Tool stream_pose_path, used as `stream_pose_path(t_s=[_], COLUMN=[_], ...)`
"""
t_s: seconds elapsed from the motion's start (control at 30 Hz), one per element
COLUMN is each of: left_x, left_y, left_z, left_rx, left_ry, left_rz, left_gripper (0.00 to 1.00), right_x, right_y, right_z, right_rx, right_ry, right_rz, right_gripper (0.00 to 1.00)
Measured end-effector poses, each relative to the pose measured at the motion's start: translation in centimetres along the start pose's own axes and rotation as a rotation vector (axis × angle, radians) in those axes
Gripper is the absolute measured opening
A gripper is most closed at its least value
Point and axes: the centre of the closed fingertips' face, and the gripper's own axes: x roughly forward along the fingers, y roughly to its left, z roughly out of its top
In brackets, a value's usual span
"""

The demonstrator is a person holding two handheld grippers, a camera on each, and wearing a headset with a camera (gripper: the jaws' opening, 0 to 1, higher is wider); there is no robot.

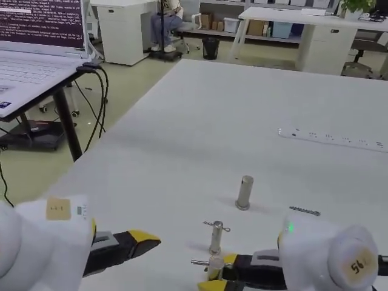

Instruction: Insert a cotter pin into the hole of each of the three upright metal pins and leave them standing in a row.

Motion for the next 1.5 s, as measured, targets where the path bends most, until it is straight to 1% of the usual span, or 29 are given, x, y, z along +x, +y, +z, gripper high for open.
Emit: stream_pose_path(t_s=[0.1, 0.2, 0.23, 0.33, 0.43, 0.5, 0.67, 0.7, 0.73, 0.77, 0.9, 1.03, 1.2, 1.37, 1.5], left_x=[0.0, 0.1, 0.1, 0.1, 0.1, 0.1, 0.1, 0.1, 0.1, 0.1, 0.1, 0.0, 0.1, 0.3, 0.3], left_y=[0.0, -0.4, -0.7, -1.0, -1.2, -0.9, -0.5, -0.5, -0.6, -0.7, -0.6, -0.8, -0.8, -1.3, -1.4], left_z=[-0.1, -0.4, -0.6, -0.6, 0.3, 0.6, 0.5, 0.3, -0.1, -0.3, -0.4, -0.6, -1.0, -1.2, -1.3], left_rx=[0.001, 0.001, -0.001, -0.002, -0.033, -0.041, -0.047, -0.045, -0.035, -0.030, -0.031, -0.034, -0.040, -0.040, -0.041], left_ry=[0.006, 0.022, 0.030, 0.031, -0.012, -0.025, -0.018, -0.011, 0.015, 0.026, 0.033, 0.039, 0.055, 0.068, 0.074], left_rz=[0.002, -0.013, -0.027, -0.034, -0.032, -0.014, 0.003, 0.000, -0.008, -0.013, -0.009, -0.010, -0.007, -0.022, -0.023], left_gripper=[0.94, 0.94, 0.94, 0.95, 0.96, 0.97, 0.97, 0.97, 0.97, 0.97, 0.97, 0.97, 0.98, 0.98, 0.98], right_x=[-0.4, -0.9, -1.3, -2.3, -3.6, -4.4, -5.5, -5.7, -5.8, -5.8, -6.1, -6.2, -6.2, -6.2, -6.2], right_y=[-0.2, -0.6, -1.0, -2.4, -4.2, -5.2, -6.6, -6.8, -7.0, -7.1, -7.3, -7.6, -7.8, -8.0, -8.0], right_z=[0.3, 0.5, 0.6, 0.7, 0.4, 0.3, -0.2, -0.3, -0.6, -0.7, -1.4, -1.8, -2.5, -2.6, -2.7], right_rx=[0.013, 0.029, 0.034, 0.058, 0.077, 0.090, 0.092, 0.093, 0.096, 0.097, 0.096, 0.100, 0.107, 0.117, 0.106], right_ry=[-0.009, -0.015, -0.017, -0.036, -0.045, -0.050, -0.048, -0.045, -0.040, -0.038, -0.028, -0.038, -0.016, -0.026, -0.028], right_rz=[-0.007, -0.022, -0.038, -0.081, -0.131, -0.158, -0.191, -0.195, -0.203, -0.206, -0.216, -0.224, -0.229, -0.239, -0.239], right_gripper=[0.08, 0.08, 0.08, 0.08, 0.08, 0.08, 0.08, 0.08, 0.08, 0.08, 0.08, 0.08, 0.08, 0.08, 0.08])
